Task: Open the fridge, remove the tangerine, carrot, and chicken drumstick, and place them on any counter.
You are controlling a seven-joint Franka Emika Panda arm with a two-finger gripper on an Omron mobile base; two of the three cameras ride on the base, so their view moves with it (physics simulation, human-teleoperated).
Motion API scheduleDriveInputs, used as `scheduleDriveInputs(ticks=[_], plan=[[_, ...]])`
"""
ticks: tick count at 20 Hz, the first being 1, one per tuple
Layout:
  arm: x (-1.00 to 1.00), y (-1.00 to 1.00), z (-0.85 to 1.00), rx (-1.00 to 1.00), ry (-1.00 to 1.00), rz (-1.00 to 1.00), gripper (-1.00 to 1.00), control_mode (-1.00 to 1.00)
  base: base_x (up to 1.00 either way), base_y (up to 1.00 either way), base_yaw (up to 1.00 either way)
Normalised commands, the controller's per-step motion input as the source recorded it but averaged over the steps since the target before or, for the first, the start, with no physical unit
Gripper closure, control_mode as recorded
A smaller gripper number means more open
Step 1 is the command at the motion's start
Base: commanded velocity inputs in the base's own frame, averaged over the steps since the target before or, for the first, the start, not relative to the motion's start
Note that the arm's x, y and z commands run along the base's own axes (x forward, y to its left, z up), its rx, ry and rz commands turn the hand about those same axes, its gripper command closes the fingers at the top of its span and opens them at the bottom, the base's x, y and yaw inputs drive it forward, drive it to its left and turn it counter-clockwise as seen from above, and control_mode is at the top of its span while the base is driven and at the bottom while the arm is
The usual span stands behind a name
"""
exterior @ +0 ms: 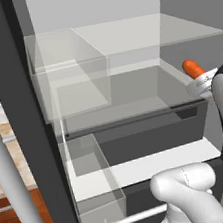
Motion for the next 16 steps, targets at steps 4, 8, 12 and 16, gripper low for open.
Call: scheduleDriveInputs(ticks=[4,8,12,16], plan=[[-0.23,0.31,-0.05,-0.06,0.00,0.00,1.00,-1.00,0.00,0.00,0.00],[0.00,0.14,-0.17,-0.04,0.00,0.00,1.00,-1.00,0.00,0.00,0.00],[0.00,0.02,-0.02,-0.02,0.00,0.00,1.00,1.00,-0.06,0.00,0.00],[0.00,0.00,0.00,0.00,0.00,0.00,1.00,1.00,-0.75,0.00,0.00]])
